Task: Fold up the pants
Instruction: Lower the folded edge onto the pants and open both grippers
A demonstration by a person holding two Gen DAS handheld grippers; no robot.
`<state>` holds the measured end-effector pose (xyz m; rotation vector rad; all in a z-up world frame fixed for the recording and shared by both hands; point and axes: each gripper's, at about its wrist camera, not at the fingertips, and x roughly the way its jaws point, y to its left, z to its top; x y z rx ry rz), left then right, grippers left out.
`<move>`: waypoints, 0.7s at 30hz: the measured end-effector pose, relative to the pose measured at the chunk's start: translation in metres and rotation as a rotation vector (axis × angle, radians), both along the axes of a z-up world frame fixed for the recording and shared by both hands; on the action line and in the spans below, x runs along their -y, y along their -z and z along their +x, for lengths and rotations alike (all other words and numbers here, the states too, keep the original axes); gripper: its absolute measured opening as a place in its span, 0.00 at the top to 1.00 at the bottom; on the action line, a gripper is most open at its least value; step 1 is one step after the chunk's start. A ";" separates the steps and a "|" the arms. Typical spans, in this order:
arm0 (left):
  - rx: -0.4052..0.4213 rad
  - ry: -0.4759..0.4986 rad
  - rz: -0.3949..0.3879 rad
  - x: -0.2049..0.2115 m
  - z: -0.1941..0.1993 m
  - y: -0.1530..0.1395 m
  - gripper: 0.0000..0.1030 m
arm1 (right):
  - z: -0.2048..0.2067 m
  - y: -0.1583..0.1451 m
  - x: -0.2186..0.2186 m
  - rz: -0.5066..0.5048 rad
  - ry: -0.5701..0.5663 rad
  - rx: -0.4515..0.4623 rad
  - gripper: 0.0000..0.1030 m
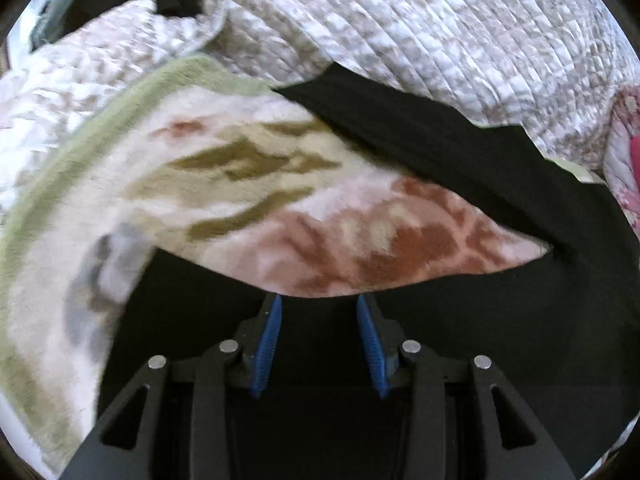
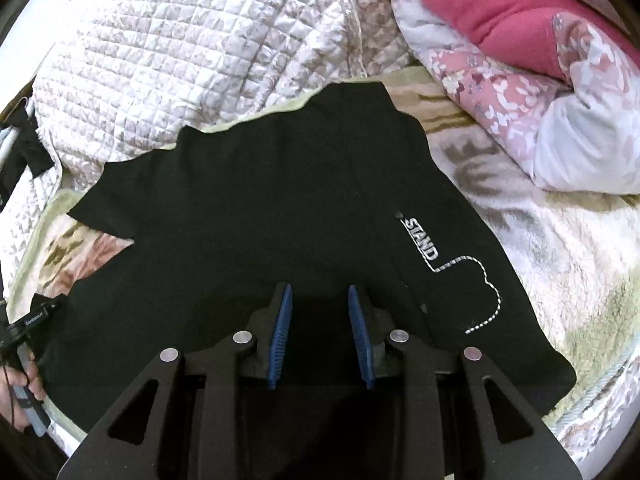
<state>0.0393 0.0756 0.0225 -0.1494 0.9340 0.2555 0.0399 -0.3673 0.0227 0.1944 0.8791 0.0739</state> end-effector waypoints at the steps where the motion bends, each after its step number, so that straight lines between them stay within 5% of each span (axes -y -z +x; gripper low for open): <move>1: 0.019 -0.009 0.004 -0.003 -0.001 -0.005 0.58 | -0.001 -0.002 -0.002 -0.003 -0.006 0.011 0.71; 3: 0.070 -0.022 0.017 -0.004 -0.012 -0.019 0.58 | -0.002 -0.003 -0.007 -0.007 -0.029 0.025 0.71; 6: 0.140 0.053 -0.062 0.004 -0.022 -0.029 0.58 | -0.001 0.000 -0.020 -0.011 -0.082 0.019 0.60; 12: 0.047 0.328 -0.081 0.072 -0.011 -0.004 0.57 | -0.001 0.007 -0.054 -0.062 -0.205 0.022 0.57; 16: 0.012 0.314 0.049 0.084 0.005 0.006 0.37 | 0.002 0.014 -0.057 -0.088 -0.213 -0.005 0.57; 19: -0.016 0.239 -0.067 0.061 0.012 0.008 0.34 | 0.001 0.013 -0.052 -0.079 -0.190 0.001 0.57; 21: -0.027 0.196 -0.076 0.049 0.013 0.006 0.34 | 0.000 0.012 -0.048 -0.072 -0.177 0.002 0.57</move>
